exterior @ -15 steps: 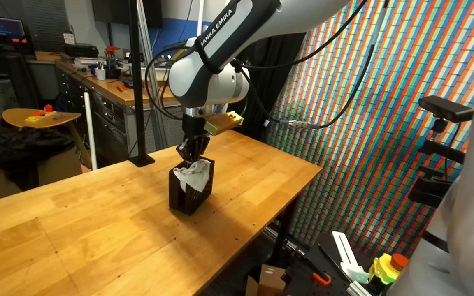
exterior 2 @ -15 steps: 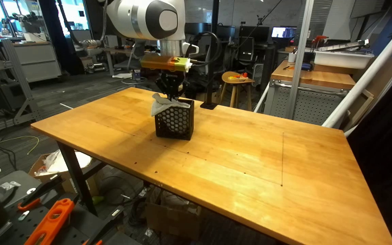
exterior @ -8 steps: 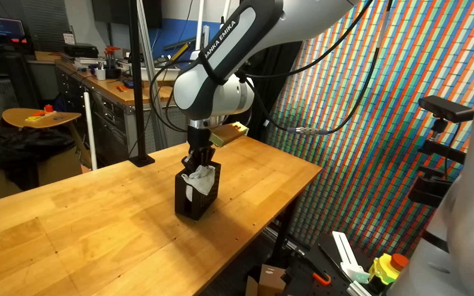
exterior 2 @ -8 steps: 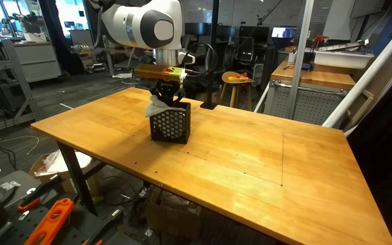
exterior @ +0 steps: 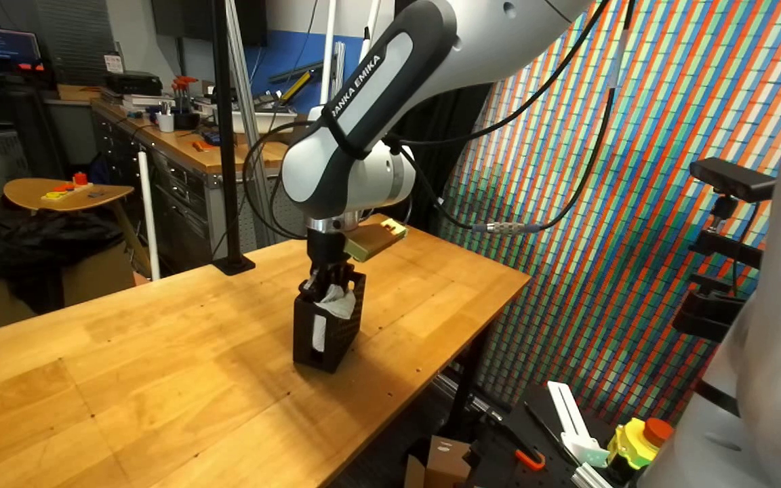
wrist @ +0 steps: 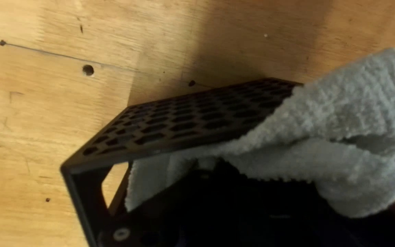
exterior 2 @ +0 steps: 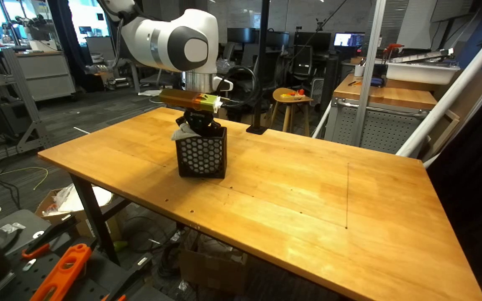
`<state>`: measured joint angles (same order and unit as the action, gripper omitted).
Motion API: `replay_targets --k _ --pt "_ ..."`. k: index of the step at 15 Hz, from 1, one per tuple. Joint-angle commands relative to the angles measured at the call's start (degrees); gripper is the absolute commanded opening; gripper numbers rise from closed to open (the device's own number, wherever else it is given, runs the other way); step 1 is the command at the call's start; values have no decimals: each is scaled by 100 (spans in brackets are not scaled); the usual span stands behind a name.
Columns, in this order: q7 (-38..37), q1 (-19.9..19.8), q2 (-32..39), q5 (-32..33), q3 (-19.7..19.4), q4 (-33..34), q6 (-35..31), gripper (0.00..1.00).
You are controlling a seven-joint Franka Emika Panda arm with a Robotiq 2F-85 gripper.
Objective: Put the white towel in the black box
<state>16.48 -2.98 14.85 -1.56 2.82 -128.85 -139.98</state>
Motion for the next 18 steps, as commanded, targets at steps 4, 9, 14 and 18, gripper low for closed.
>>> replay_targets --k 4,9,14,18 --pt "-15 22 -228 1 -14 -6 51 4" --pt "-164 48 -737 201 -123 -51 119 7" --pt "-429 101 -1179 481 -194 -26 224 51" --pt "-612 154 -1485 513 -169 -106 258 80"
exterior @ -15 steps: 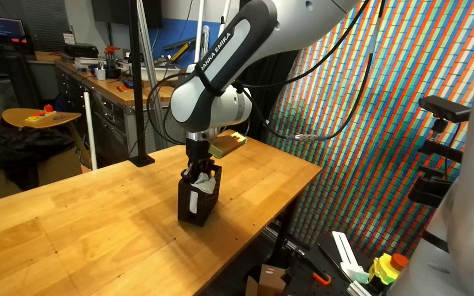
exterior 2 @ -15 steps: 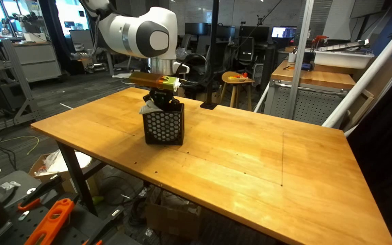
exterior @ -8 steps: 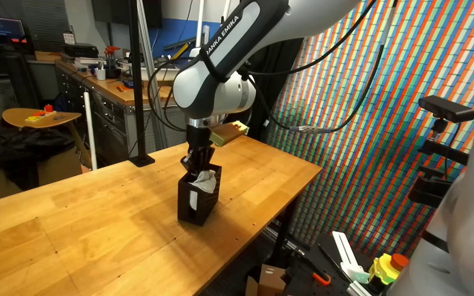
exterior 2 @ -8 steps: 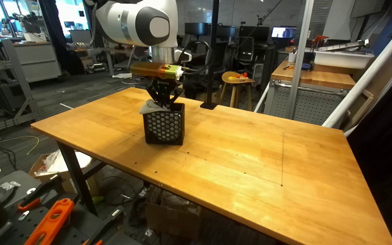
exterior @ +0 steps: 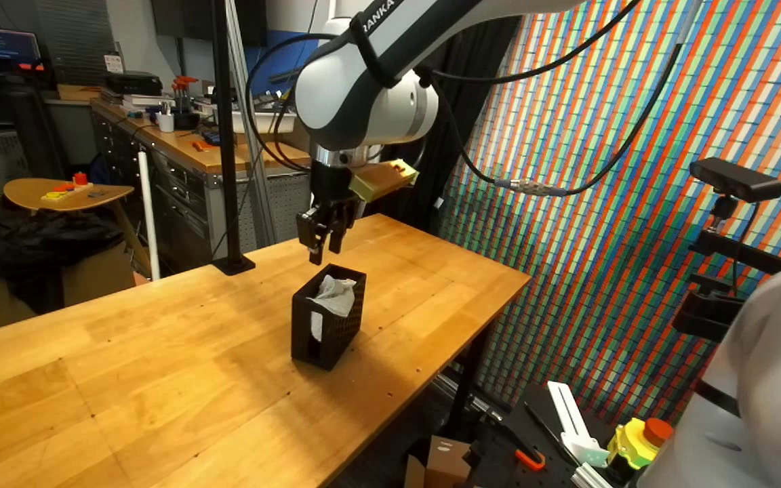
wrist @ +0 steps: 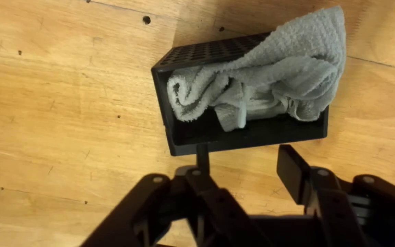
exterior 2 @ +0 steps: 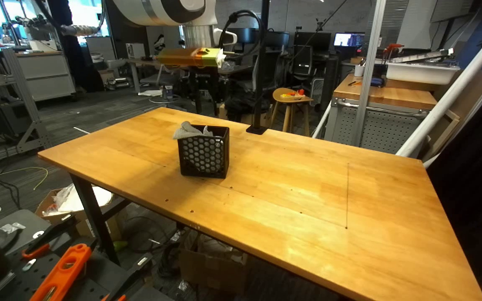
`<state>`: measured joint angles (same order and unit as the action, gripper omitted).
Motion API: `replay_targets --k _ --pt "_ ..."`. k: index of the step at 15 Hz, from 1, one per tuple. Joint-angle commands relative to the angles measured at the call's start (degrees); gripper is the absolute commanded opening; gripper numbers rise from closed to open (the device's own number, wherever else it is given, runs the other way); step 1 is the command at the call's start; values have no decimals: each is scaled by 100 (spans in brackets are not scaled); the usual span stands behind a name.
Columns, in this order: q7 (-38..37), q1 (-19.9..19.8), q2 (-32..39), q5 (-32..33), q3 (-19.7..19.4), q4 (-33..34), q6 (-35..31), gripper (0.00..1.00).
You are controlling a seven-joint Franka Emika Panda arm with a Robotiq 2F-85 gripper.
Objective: Put the white towel in the black box
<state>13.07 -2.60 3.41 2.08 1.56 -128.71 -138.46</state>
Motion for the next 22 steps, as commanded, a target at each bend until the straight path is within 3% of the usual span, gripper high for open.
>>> replay_targets --k 1,3,4,5,7,8,9,10,12,13,19,22 --pt "-312 134 -424 139 -38 -163 109 88" --pt "-415 165 -570 137 -31 -253 105 100" --pt "-453 181 -635 125 -26 -304 101 100" --pt "-530 198 -706 148 -20 -367 80 84" --pt "-647 227 -856 136 -2 -498 67 86" --pt "-716 240 -919 138 9 -564 51 79" --pt "-794 257 -978 144 22 -635 44 62" --pt "-873 280 -1028 138 37 -710 25 62" --pt "-1020 323 -1111 111 75 -846 11 48" --pt "-1103 346 -1132 108 95 -912 -3 63" --pt "-1291 402 -1183 6 117 -1222 -89 78" --pt "-1241 386 -1143 -36 83 -1317 -154 62"
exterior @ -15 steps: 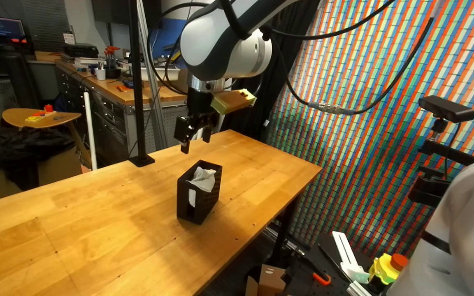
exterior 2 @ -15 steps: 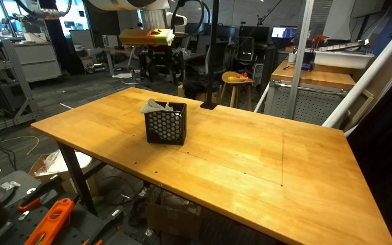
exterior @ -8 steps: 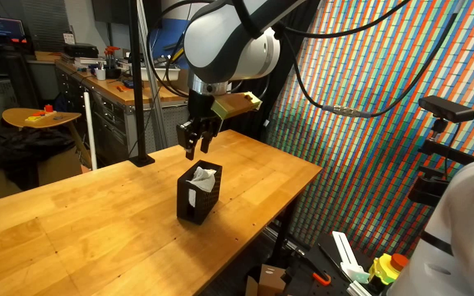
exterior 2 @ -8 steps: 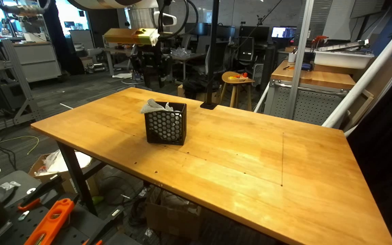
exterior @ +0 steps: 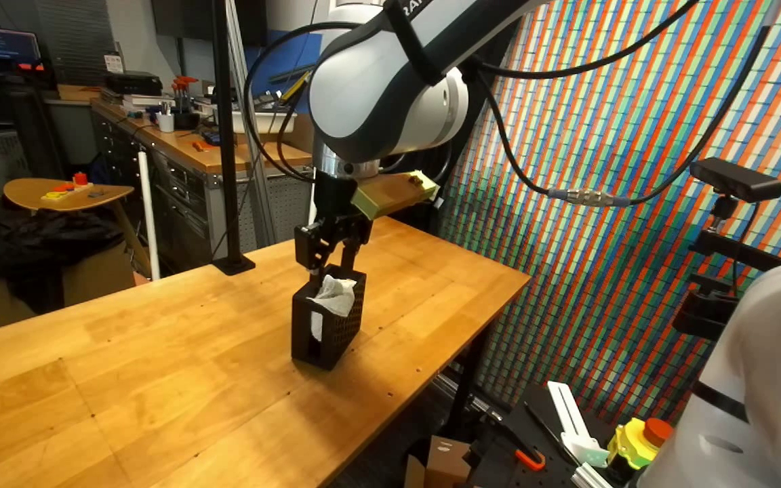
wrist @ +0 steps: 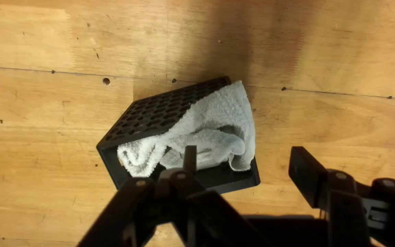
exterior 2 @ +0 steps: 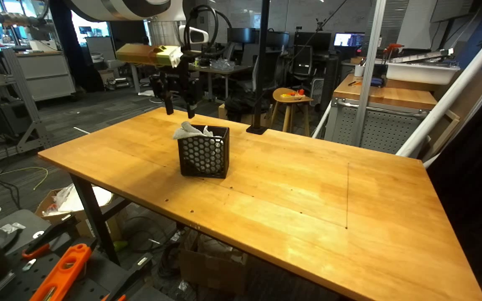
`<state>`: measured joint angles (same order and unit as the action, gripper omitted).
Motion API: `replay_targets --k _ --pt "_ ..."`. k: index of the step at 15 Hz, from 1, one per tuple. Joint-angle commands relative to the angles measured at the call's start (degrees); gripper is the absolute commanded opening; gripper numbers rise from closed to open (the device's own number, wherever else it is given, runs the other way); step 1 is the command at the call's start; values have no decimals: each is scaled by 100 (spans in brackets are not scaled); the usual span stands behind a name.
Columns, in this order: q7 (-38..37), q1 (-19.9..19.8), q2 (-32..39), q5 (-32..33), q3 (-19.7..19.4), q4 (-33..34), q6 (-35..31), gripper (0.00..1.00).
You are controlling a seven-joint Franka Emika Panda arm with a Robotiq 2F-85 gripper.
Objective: Put the white towel in the black box
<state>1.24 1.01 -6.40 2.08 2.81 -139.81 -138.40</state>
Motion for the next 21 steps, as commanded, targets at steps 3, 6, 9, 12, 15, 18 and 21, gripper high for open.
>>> replay_targets --k 3,6,9,12,15,18,21 --pt "13 14 -129 -78 -84 -282 -210 43" --pt "41 3 -120 -79 -118 -334 -215 55" --pt "62 -6 -115 -68 -148 -348 -202 80" --pt "83 -6 -94 -80 -170 -333 -199 89" --pt "109 4 -56 -116 -178 -319 -229 83" --pt "154 8 7 -164 -185 -311 -301 81" --pt "197 1 83 -203 -199 -300 -390 82"
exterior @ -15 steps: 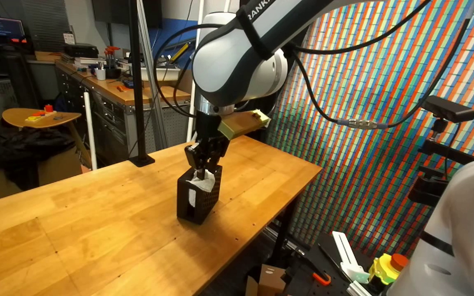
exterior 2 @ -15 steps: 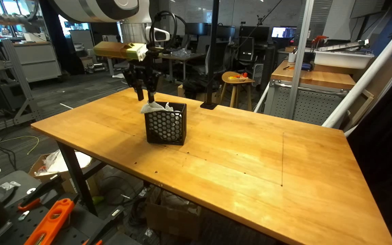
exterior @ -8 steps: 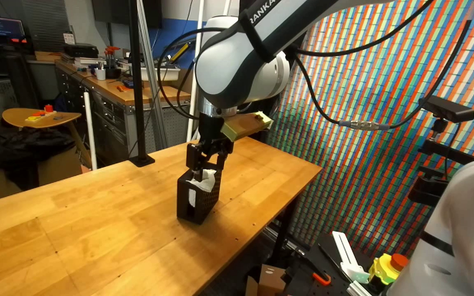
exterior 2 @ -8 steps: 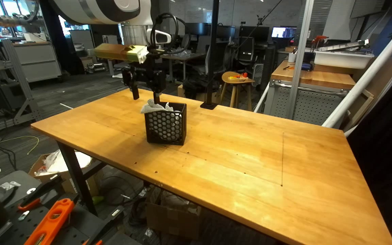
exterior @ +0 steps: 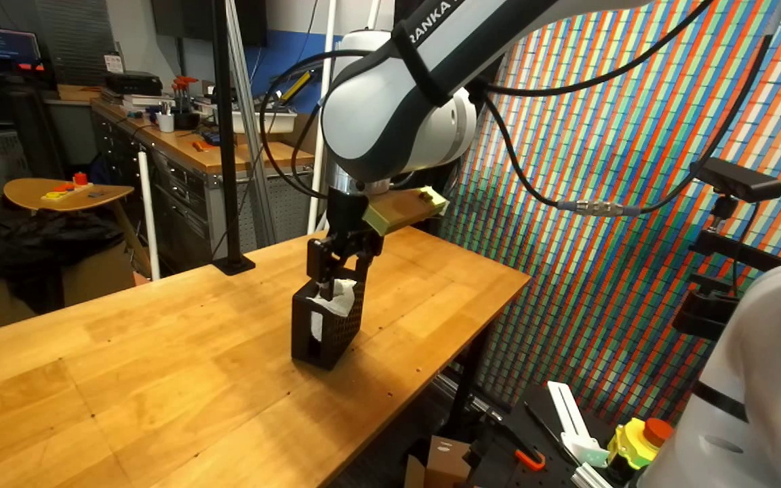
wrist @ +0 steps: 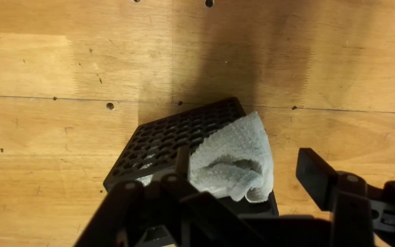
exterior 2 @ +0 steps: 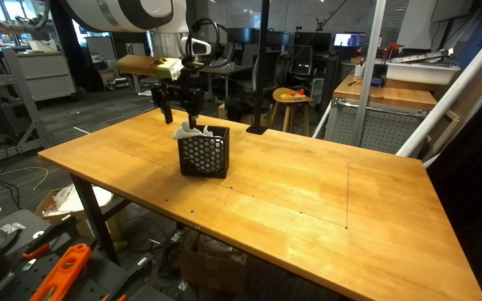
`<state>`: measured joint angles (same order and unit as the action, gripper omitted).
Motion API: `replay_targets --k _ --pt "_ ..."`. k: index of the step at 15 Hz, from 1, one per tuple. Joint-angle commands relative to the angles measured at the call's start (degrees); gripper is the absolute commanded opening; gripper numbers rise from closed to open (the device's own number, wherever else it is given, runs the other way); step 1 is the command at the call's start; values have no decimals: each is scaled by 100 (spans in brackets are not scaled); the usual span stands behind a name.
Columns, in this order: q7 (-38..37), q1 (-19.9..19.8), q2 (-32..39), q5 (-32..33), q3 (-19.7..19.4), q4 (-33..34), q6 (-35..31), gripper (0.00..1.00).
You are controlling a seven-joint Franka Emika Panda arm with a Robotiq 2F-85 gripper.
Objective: Put the white towel in the black box
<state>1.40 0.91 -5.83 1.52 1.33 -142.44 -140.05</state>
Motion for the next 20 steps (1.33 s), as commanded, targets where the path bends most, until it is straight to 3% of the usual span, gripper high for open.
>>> replay_targets --k 1,7,8,10,16,20 --pt "192 8 55 -153 -56 -26 -246 82" --pt "278 3 238 -167 -68 30 -354 78" --pt "292 3 260 -174 -67 33 -363 56" --pt "326 -1 291 -192 -68 34 -367 50" --pt "358 -13 286 -185 -68 60 -348 4" --pt "326 -5 223 8 -41 252 -226 4"
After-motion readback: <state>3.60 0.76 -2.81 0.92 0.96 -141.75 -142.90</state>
